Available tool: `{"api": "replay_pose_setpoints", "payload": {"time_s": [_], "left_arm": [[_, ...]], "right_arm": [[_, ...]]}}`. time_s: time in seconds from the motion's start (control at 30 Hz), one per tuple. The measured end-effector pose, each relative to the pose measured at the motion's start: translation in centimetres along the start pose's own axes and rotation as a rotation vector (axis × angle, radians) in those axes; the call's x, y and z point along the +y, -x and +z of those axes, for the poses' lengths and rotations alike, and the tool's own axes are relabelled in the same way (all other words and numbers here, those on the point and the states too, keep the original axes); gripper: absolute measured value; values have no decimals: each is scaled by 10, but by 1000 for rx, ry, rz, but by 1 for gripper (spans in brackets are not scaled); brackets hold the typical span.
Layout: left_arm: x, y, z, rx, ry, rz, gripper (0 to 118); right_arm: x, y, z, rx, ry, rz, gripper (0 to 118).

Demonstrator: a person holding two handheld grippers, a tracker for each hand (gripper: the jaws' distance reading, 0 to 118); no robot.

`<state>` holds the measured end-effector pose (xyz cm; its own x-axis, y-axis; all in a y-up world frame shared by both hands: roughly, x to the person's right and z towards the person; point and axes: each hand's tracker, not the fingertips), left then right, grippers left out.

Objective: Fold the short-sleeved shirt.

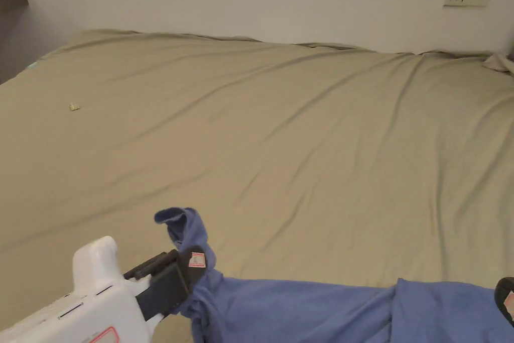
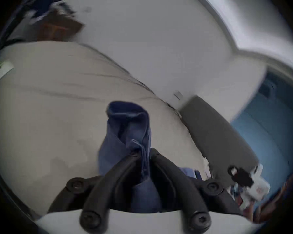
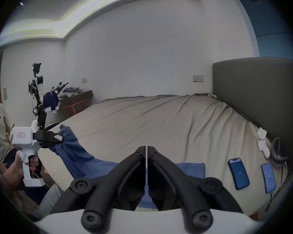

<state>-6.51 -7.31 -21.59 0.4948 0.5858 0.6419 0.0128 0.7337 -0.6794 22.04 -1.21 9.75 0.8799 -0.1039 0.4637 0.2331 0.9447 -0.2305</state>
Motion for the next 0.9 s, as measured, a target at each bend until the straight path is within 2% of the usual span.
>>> {"api": "replay_pose_setpoints", "payload": {"time_s": [0.1, 0.3, 0.33, 0.37, 0.4, 0.43, 0.47, 0.5, 0.6, 0.7, 0.73, 0.77, 0.83, 0.87, 0.9], "left_arm": [[-25, -37, -45, -93, 116, -85, 6], [-97, -56, -128, -76, 346, -118, 6], [-106, -52, -136, -49, 366, -123, 13], [-112, -50, -142, -28, 372, -112, 24], [-113, -46, -143, -22, 376, -90, 53], [-111, -43, -143, -24, 389, -37, 101], [-105, -40, -139, -12, 397, 24, 114], [-98, -37, -133, -33, 398, 76, 114], [-73, -21, -98, -158, 235, 197, 114], [-69, -2, -94, -76, 180, 224, 113], [-71, 4, -98, -42, 200, 225, 109], [-76, 9, -105, -39, 228, 230, 84], [-91, 12, -119, -34, 274, 248, 14], [-100, 10, -126, -40, 294, 245, 9], [-108, 7, -133, -58, 334, 235, 9]], "right_arm": [[2, -5, 5, -13, -18, -3, 4], [-4, -15, 11, -32, -8, -7, 4], [-5, -16, 12, -39, -7, -7, 4], [-5, -17, 13, -42, -6, -8, 4], [-6, -18, 14, -45, -3, -10, 4], [-7, -20, 15, -47, -1, -12, 4], [-8, -21, 15, -48, 1, -14, 4], [-8, -22, 15, -49, 4, -17, 4], [-10, -24, 14, -52, 11, -23, 4], [-11, -22, 13, -46, 17, -25, 4], [-12, -21, 13, -42, 17, -25, 4], [-12, -21, 12, -34, 19, -27, 4], [-10, -17, 13, -27, 22, -29, 4], [-10, -16, 13, -24, 23, -27, 4], [-10, -15, 15, -23, 22, -25, 4]]}}
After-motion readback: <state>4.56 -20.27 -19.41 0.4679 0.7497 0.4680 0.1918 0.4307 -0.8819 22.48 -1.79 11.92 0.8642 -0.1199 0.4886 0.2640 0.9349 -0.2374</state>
